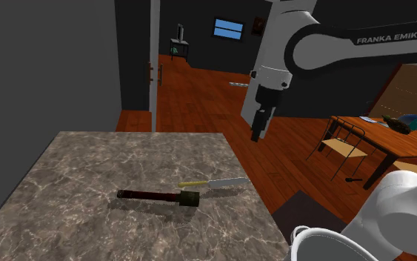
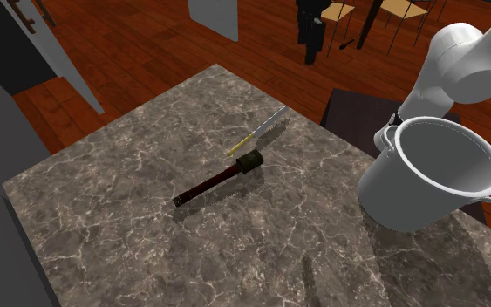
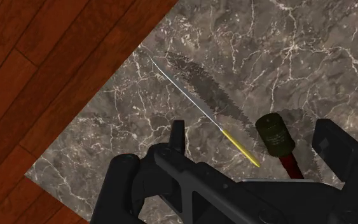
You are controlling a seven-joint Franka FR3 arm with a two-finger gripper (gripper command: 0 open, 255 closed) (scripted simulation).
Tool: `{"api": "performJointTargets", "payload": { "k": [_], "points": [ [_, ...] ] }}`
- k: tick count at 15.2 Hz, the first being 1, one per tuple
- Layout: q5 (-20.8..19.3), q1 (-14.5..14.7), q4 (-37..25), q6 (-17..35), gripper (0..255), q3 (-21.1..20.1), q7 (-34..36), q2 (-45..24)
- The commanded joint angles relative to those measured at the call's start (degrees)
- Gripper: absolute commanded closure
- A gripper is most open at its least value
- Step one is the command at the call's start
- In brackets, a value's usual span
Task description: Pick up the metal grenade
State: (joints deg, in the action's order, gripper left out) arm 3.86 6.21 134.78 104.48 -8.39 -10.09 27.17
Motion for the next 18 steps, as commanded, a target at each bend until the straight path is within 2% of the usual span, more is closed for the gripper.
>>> {"api": "performJointTargets", "payload": {
  "k": [1, 9, 18],
  "points": [
    [-0.20, 0.77, -0.38, 3.29, 0, -1.38, 0.05, -3.35],
    [-3.63, 3.01, -4.55, 14.51, 0, -6.15, 0.95, -18.29],
    [-12.47, 6.42, -13.81, 22.89, 0, -9.65, 4.50, -36.62]
  ]
}}
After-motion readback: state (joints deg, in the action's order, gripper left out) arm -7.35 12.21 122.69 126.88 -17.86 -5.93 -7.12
